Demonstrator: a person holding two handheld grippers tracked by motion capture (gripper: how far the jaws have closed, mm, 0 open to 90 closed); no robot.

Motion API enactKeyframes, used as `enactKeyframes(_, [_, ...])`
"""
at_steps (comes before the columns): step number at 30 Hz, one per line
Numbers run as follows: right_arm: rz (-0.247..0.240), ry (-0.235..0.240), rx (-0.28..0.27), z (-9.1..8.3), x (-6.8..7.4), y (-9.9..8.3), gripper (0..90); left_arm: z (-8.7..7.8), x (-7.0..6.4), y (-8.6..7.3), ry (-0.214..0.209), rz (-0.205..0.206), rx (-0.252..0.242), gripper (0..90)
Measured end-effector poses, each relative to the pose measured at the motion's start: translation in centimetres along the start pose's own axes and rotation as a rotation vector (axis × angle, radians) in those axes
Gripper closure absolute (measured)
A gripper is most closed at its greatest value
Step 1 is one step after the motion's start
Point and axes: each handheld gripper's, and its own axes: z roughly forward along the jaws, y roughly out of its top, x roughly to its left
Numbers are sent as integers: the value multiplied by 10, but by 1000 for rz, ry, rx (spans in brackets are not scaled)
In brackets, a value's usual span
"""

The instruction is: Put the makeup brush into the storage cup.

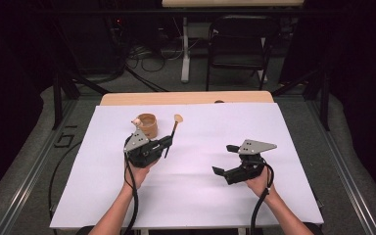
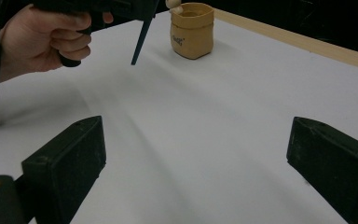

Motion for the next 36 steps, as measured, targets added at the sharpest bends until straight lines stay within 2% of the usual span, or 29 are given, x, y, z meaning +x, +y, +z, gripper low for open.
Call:
enactKeyframes(2, [-9,-2,6,-1,0,-3,40,0,6,0,33,-6,-21,837])
enactKeyframes(5, [-13,-8,9,-4,0,-4,40,0,11,1,48,1,-16,837])
enactKeyframes(11, [-2,-28,2,-14,-4,-9,36,-4,23,7,109,16,-31,837])
enactKeyframes(19, [6,-52,-2,-24,-8,-16,47,-8,32,14,151,22,-46,837])
enactKeyframes(30, [21,-90,23,-38,-12,-30,51,-9,43,22,195,40,-48,837])
enactKeyframes(36, [35,-103,6,-42,-14,-33,54,-8,47,25,211,44,-49,836])
